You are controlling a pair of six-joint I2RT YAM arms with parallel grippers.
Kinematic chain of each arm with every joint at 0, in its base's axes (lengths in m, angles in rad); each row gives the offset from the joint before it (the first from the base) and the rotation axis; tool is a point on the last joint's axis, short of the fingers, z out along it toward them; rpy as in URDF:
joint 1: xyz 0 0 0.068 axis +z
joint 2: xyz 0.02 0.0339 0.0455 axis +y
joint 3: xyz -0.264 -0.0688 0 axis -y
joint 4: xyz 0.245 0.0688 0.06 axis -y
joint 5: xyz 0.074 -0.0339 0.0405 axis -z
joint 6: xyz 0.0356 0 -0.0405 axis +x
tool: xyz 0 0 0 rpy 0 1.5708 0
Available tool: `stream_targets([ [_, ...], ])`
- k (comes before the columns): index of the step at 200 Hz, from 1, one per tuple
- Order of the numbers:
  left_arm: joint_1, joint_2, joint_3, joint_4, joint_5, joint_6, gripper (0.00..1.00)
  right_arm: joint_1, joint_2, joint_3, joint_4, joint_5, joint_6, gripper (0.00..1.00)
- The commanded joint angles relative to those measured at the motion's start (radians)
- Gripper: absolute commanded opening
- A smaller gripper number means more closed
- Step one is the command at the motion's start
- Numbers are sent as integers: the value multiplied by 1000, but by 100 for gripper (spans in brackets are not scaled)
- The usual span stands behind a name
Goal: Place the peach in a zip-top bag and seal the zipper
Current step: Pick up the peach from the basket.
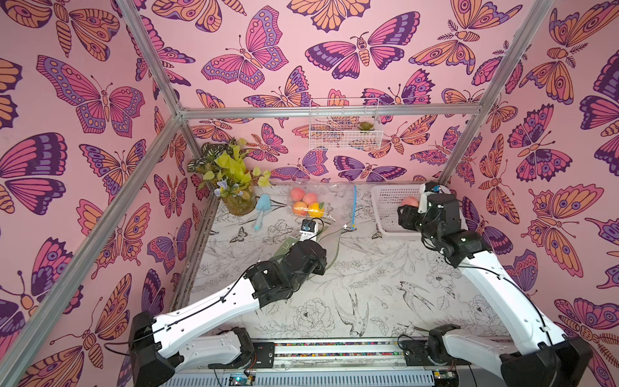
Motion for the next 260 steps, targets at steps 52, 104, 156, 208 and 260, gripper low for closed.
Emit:
stream_targets([
  [52, 4, -36, -39, 10, -2, 17, 0, -255, 313, 125, -55, -43, -104, 62],
  [104, 4, -39, -38, 9, 2, 19, 0, -314, 551, 272, -147, -26, -115, 67],
  [156, 4, -43, -39, 10, 3, 18, 0, -327, 727, 413, -216, -30, -138, 74],
  [208, 4, -54, -41, 5, -3, 18, 0, -330, 861, 516, -256, 3, -138, 77],
  [260, 4, -60, -42, 0, -12, 18, 0, -330, 950, 598, -280, 7, -141, 77],
])
